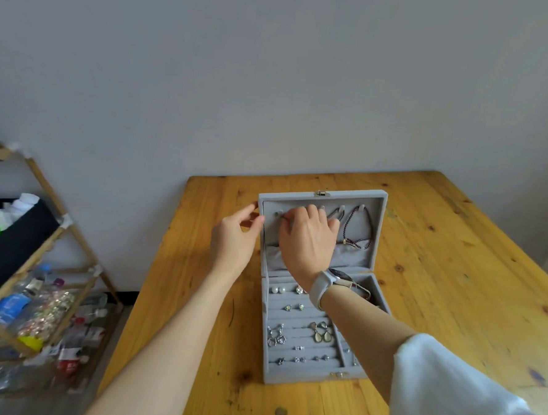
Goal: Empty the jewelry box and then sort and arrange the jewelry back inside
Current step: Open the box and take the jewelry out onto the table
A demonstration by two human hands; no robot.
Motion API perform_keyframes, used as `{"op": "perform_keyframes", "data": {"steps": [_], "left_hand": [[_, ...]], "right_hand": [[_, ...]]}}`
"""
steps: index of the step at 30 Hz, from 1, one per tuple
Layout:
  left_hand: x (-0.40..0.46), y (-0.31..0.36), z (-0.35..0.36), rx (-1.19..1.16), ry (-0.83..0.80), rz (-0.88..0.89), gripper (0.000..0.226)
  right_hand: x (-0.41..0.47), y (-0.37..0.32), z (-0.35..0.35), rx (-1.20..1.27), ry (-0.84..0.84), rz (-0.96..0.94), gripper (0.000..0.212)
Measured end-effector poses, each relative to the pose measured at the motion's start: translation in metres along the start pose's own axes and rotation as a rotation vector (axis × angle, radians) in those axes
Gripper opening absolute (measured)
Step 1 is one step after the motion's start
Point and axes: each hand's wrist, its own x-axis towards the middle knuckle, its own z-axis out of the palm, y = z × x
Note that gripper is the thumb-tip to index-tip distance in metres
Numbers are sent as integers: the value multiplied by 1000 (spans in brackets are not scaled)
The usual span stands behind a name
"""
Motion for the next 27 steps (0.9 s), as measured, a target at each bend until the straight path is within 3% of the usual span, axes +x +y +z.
{"op": "perform_keyframes", "data": {"steps": [6, 10, 13, 17, 20, 24, 27], "left_hand": [[2, 0, 2, 16, -29, 19, 33], [0, 3, -4, -9, -75, 20, 36], [-4, 14, -17, -126, -56, 41, 36], [-23, 41, -44, -372, -259, 47, 46], [-45, 56, -67, -472, -368, 13, 35], [-92, 43, -89, -578, -369, -141, 10], [-138, 18, -101, -649, -418, -308, 10]], "right_hand": [[24, -12, -34, 299, 24, -19, 11], [41, -26, -65, 522, -112, -87, 4], [47, -42, -88, 629, -140, -136, 7], [48, -65, -121, 831, -141, -166, 18], [35, -79, -145, 964, -174, -135, 23], [0, -77, -155, 1095, -262, -10, 18], [-37, -63, -143, 1112, -310, 166, 20]]}}
